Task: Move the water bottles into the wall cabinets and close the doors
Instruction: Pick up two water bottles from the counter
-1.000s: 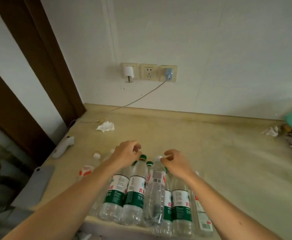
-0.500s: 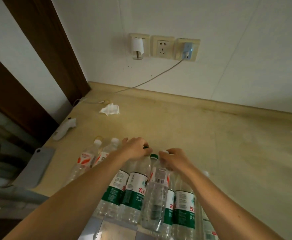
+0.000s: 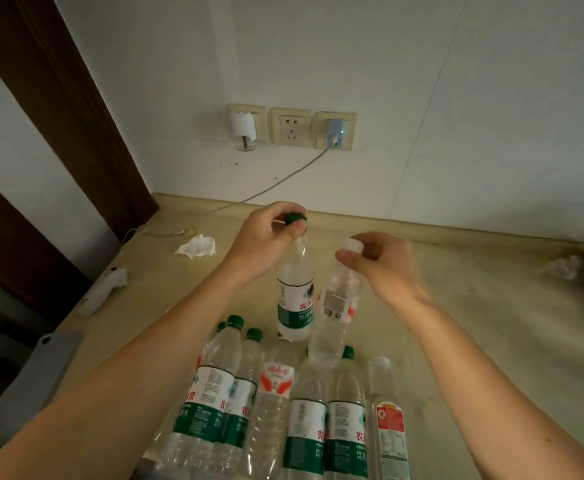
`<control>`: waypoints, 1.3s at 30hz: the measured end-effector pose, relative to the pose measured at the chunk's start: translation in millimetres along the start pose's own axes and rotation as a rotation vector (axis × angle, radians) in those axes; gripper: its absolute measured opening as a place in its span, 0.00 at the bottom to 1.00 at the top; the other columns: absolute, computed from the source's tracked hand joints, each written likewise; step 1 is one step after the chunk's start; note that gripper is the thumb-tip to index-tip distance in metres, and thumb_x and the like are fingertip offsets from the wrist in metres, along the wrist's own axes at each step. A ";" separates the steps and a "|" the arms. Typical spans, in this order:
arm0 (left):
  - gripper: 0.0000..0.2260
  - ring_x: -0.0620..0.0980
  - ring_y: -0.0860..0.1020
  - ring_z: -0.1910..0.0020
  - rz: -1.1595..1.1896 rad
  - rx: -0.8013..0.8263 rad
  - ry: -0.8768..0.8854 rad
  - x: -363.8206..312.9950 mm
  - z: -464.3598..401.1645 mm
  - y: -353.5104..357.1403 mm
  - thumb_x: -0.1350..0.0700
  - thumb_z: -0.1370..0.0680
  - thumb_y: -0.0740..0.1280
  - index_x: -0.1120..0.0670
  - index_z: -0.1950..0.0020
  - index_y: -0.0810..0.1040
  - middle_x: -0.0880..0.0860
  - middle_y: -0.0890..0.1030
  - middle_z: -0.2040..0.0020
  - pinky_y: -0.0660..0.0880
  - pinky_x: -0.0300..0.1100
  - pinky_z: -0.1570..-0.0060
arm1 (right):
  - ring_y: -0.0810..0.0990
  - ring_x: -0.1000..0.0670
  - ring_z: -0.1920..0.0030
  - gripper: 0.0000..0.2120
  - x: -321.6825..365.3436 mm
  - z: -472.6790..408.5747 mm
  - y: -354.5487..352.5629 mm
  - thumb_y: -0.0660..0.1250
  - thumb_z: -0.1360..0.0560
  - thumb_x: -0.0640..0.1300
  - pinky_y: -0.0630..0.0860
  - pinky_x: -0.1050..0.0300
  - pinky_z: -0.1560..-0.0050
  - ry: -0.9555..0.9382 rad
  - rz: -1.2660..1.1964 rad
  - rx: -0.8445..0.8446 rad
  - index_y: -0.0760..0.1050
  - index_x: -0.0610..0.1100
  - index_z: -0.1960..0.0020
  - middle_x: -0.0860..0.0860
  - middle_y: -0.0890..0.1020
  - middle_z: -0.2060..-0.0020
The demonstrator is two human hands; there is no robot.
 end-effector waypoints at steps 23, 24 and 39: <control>0.21 0.40 0.75 0.36 -0.133 0.127 0.050 50.8 -10.1 76.1 0.57 0.21 0.71 0.51 0.30 0.72 0.45 0.75 0.36 0.71 0.40 0.30 | 0.74 0.59 0.41 0.28 -75.5 -12.0 -27.5 0.77 0.29 0.55 0.70 0.64 0.44 -0.035 0.125 -0.143 0.71 0.54 0.33 0.64 0.77 0.42; 0.26 0.38 0.74 0.35 -0.118 0.147 0.014 54.6 -9.4 76.6 0.55 0.22 0.73 0.49 0.27 0.68 0.42 0.74 0.36 0.70 0.38 0.29 | 0.73 0.58 0.38 0.35 -82.3 -10.2 -26.4 0.77 0.30 0.57 0.69 0.60 0.40 -0.016 0.109 -0.140 0.67 0.54 0.28 0.62 0.75 0.37; 0.42 0.49 0.76 0.34 -0.032 0.057 -0.330 127.3 14.6 114.8 0.53 0.31 0.81 0.46 0.24 0.61 0.48 0.74 0.31 0.75 0.45 0.37 | 0.79 0.67 0.46 0.36 -169.3 -15.5 15.6 0.82 0.35 0.43 0.77 0.68 0.52 0.127 -0.075 0.022 0.65 0.67 0.40 0.71 0.79 0.48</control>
Point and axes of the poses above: each hand's wrist, its own z-axis away from the middle knuckle, its own y-axis out of the palm, x = y × z, the point moved 3 cm from there along -z, towards the middle knuckle
